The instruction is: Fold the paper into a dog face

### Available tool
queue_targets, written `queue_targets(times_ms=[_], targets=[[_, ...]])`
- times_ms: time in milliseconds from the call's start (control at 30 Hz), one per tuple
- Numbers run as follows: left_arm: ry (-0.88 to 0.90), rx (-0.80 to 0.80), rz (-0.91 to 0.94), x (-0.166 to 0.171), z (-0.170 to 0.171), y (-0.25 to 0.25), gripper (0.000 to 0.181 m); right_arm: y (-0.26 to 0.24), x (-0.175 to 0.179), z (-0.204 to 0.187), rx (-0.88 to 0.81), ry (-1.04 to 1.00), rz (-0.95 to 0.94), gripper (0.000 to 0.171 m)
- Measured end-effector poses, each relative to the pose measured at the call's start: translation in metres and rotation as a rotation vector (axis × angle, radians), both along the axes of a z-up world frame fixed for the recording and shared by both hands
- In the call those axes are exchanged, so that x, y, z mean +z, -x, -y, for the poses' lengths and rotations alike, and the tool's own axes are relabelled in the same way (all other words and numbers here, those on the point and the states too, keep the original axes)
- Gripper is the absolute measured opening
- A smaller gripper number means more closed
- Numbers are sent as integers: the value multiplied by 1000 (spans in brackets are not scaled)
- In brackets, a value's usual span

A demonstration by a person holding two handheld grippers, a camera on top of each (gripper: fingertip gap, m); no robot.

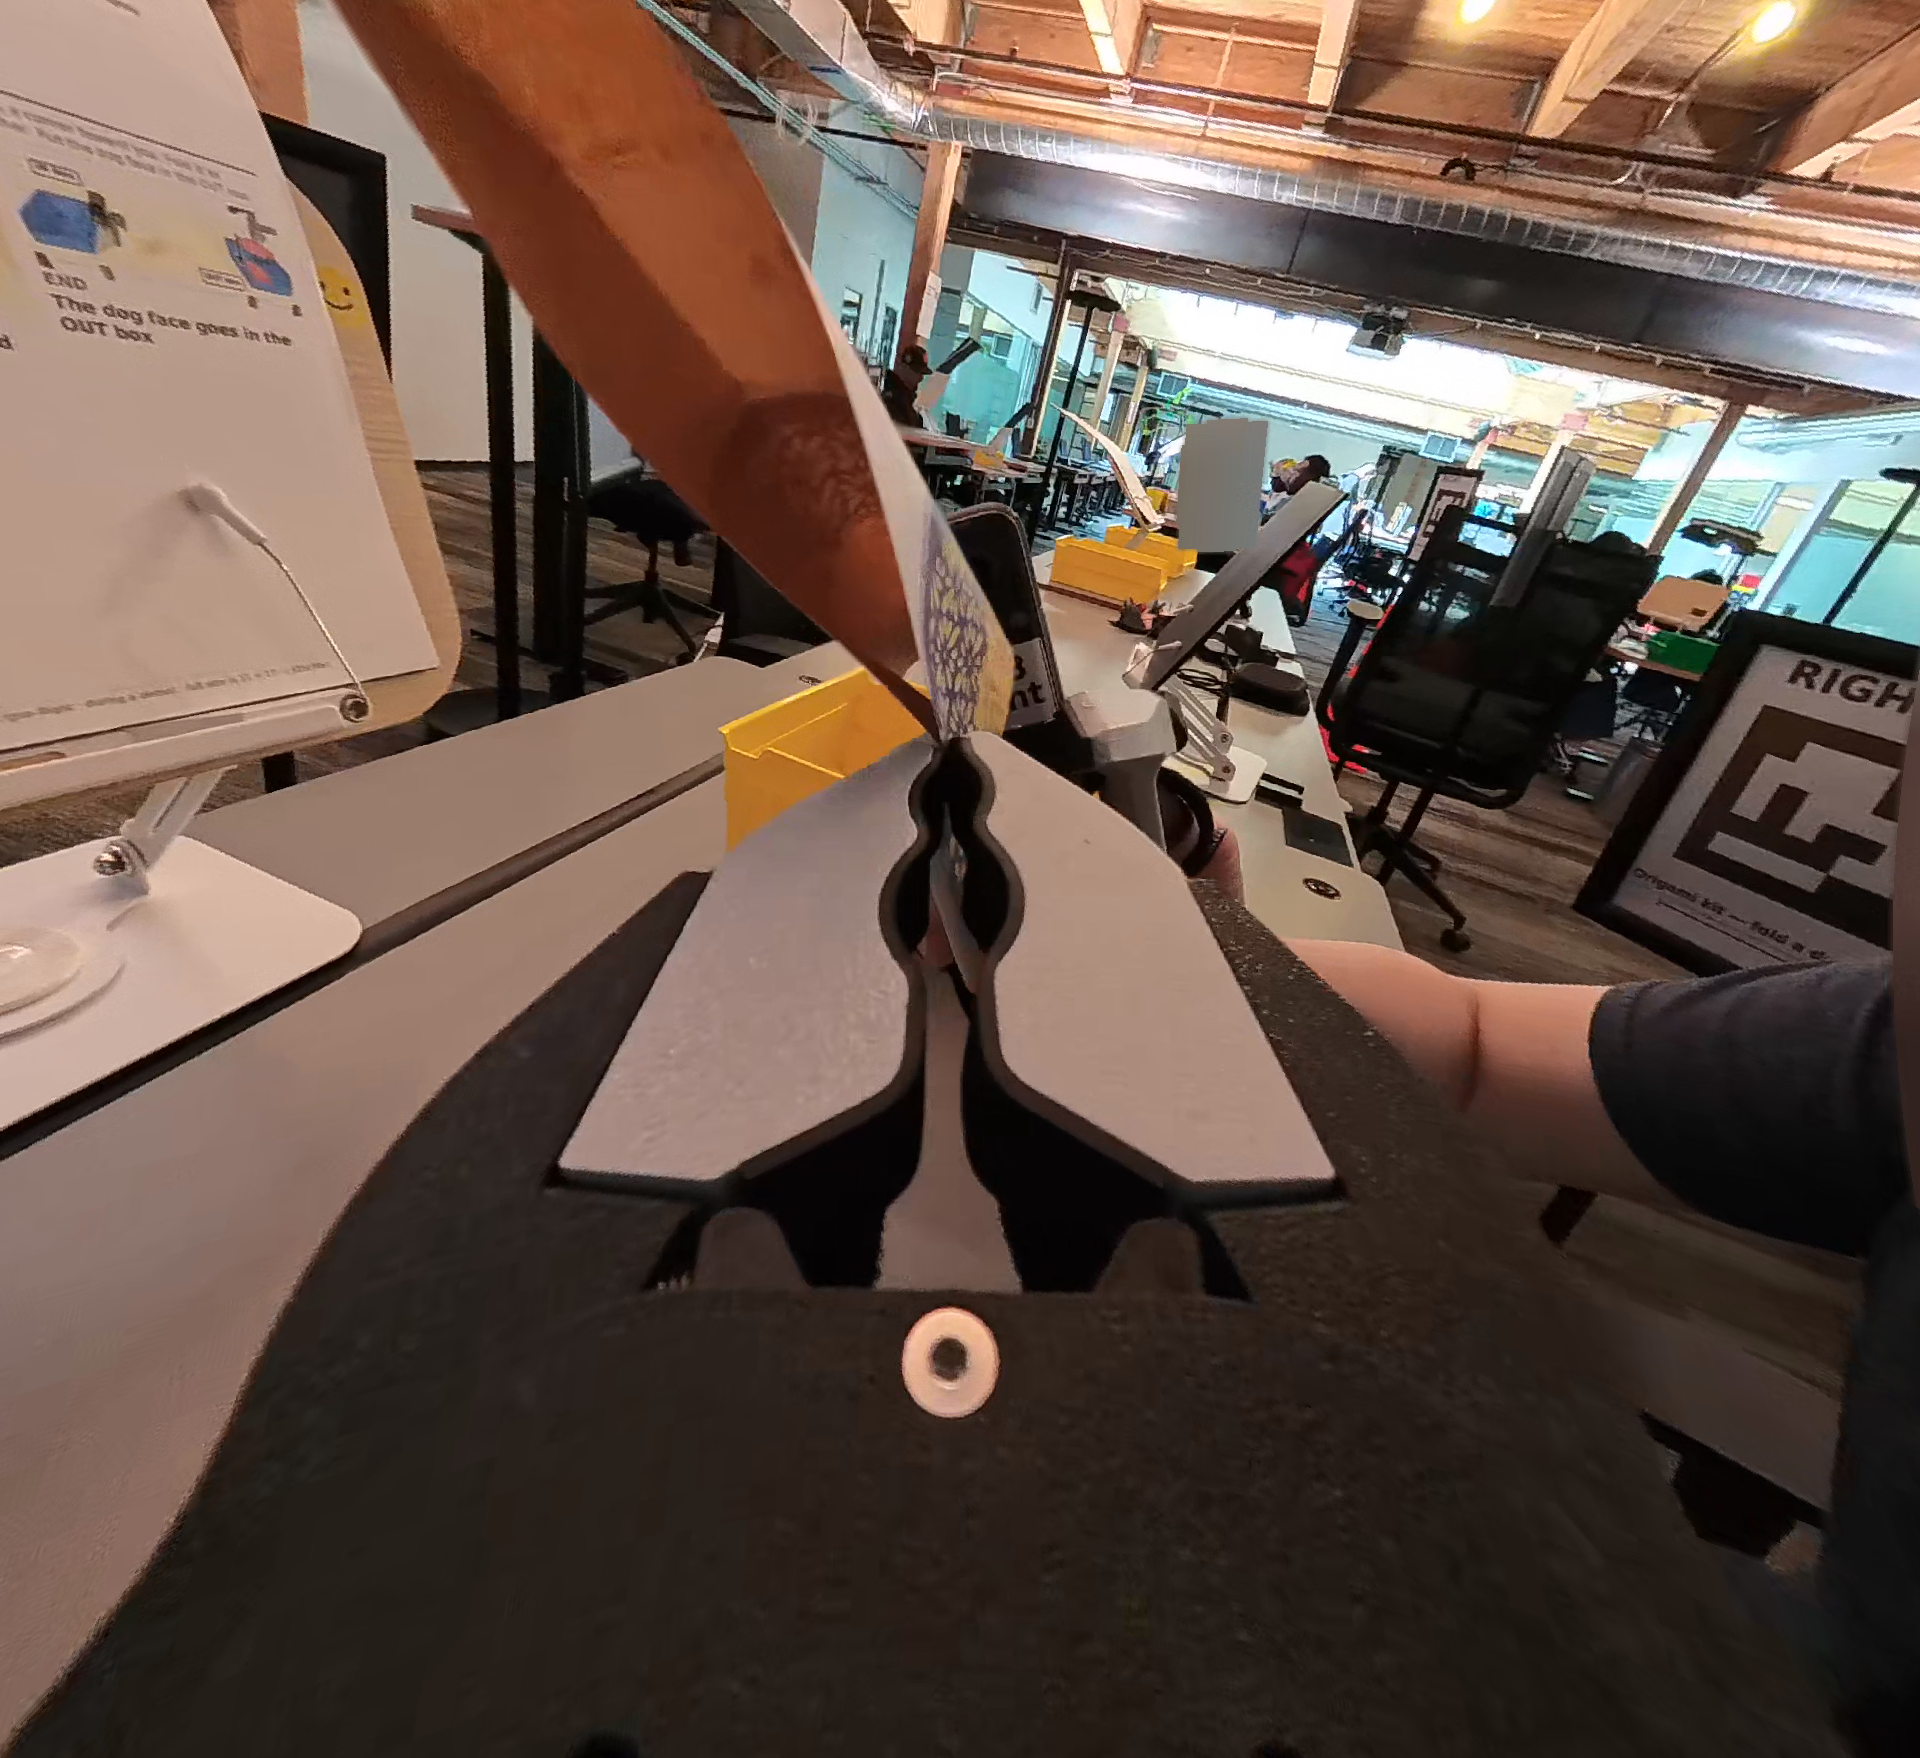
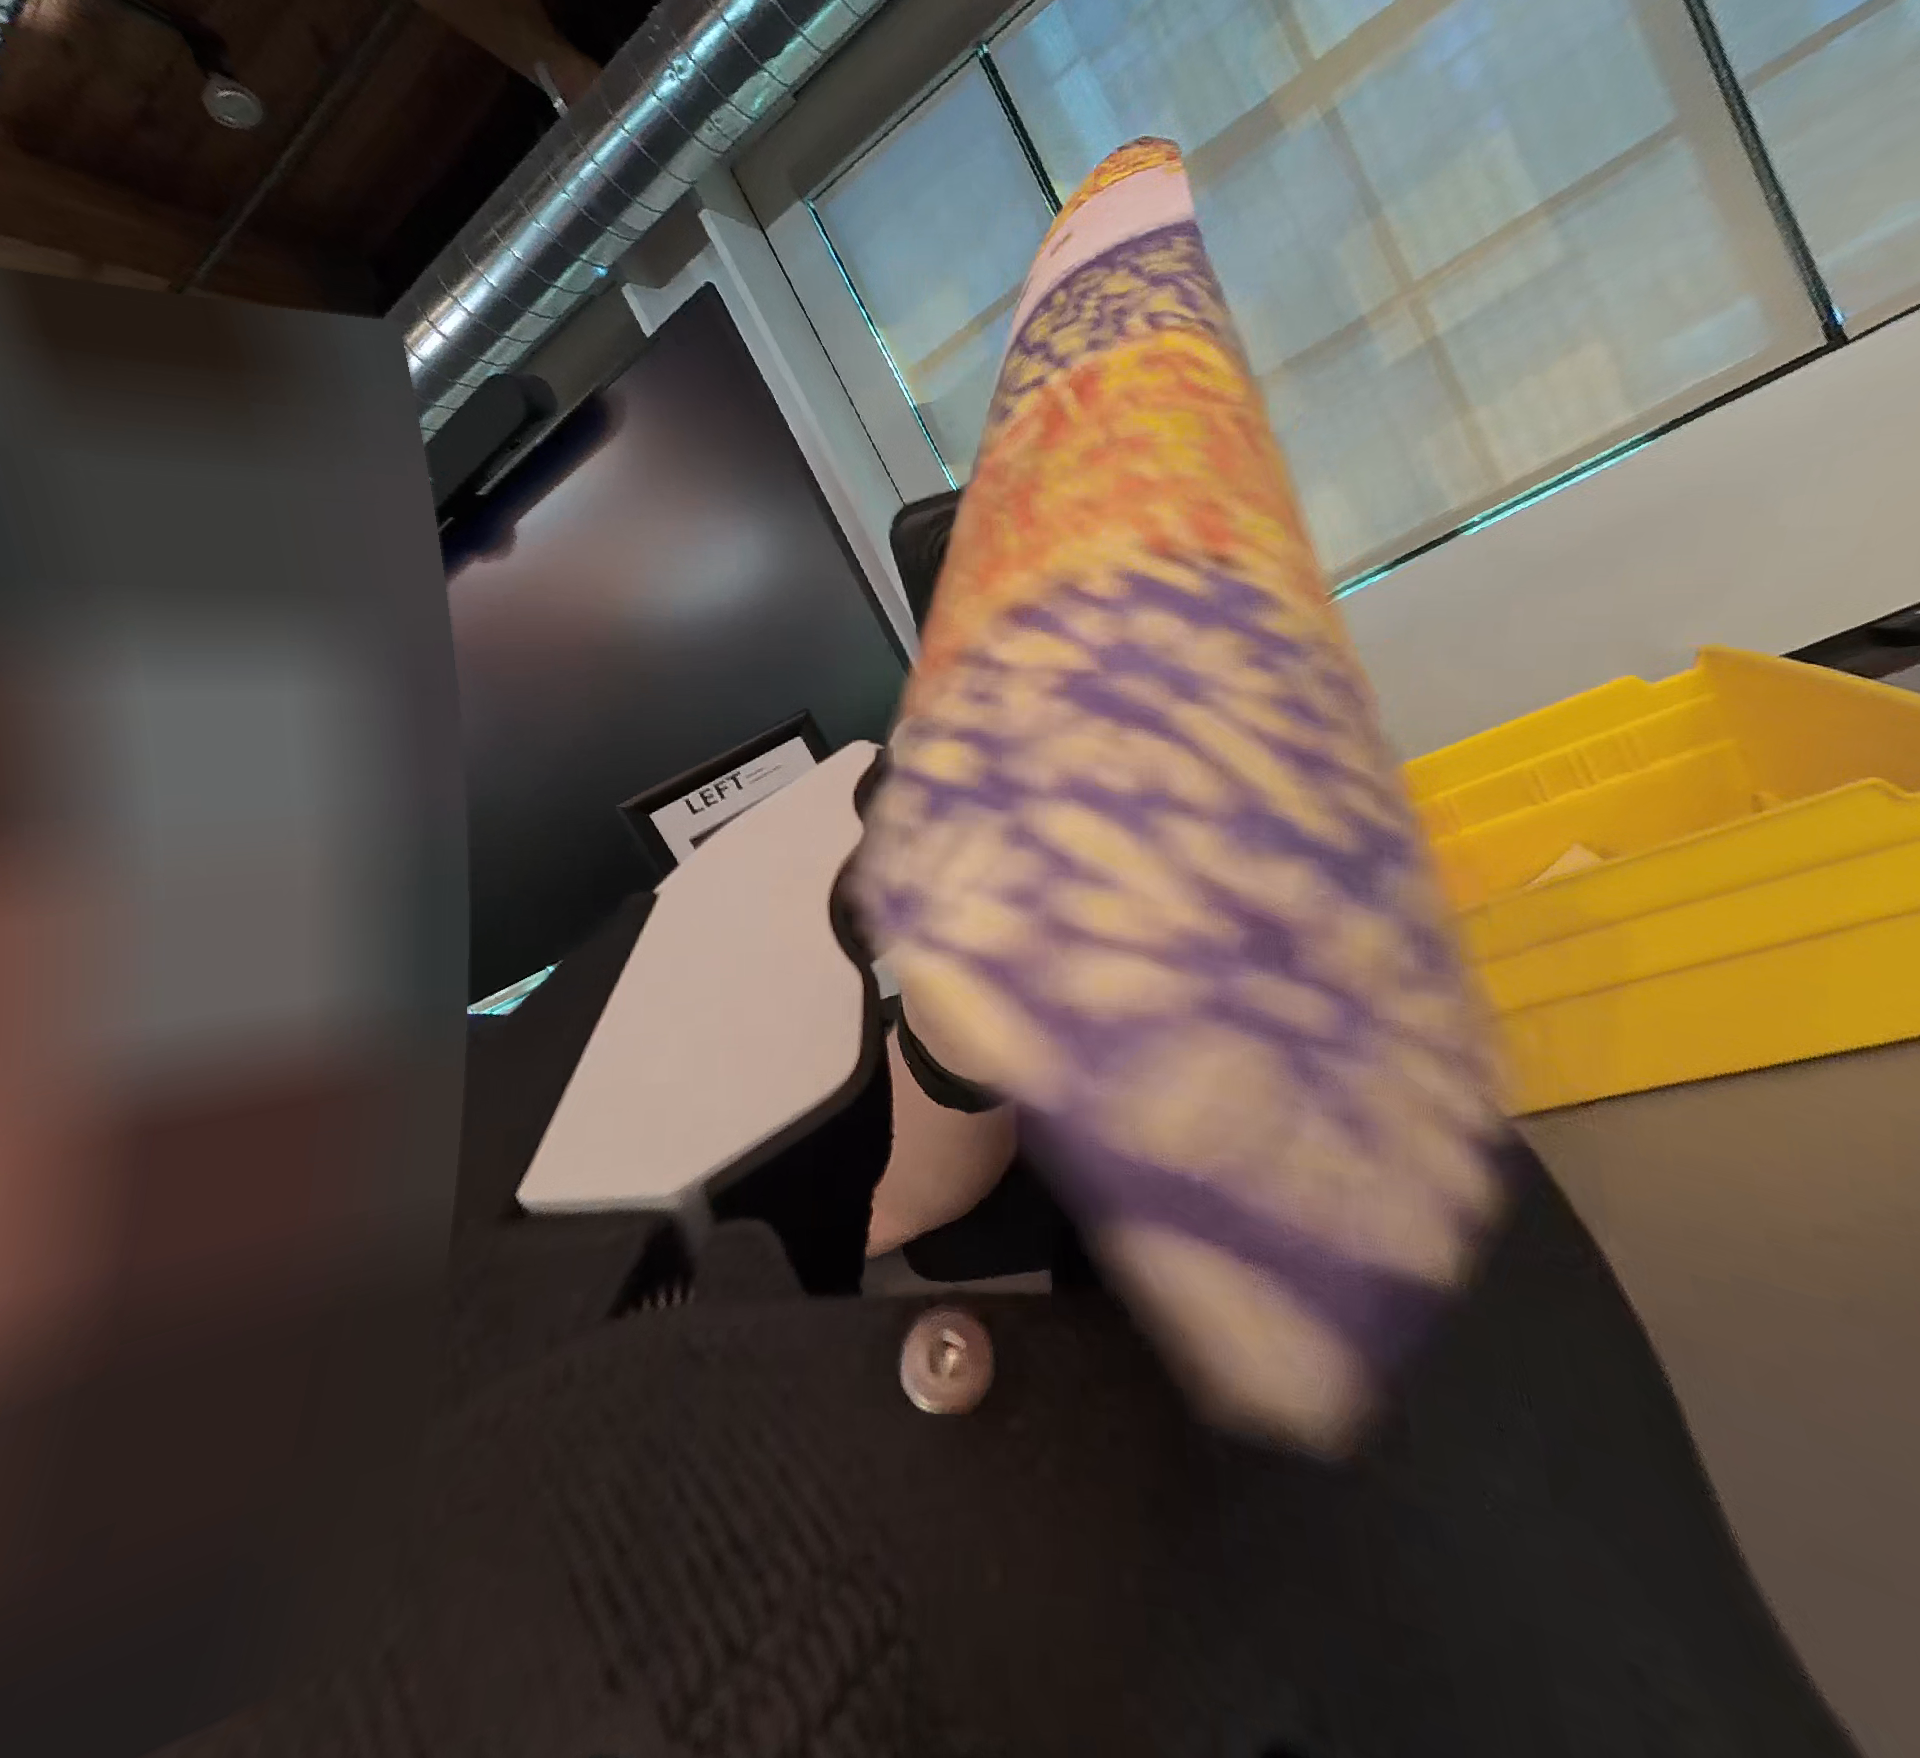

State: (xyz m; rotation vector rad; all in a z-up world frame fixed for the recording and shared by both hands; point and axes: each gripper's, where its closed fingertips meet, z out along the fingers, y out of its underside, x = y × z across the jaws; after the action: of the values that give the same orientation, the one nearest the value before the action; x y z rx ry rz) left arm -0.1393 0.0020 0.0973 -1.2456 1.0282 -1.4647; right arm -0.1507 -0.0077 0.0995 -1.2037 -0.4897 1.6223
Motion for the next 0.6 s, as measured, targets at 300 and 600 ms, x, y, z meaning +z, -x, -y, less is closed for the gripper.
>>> queue_targets(times_ms=[300, 600], targets=[[14, 38, 20, 0, -2, -3, 7, -1, 3, 2, 43, 19, -69, 31], [-26, 75, 5, -1, -4, -3, 11, 0, 2, 2, 30, 9, -45, 26]])
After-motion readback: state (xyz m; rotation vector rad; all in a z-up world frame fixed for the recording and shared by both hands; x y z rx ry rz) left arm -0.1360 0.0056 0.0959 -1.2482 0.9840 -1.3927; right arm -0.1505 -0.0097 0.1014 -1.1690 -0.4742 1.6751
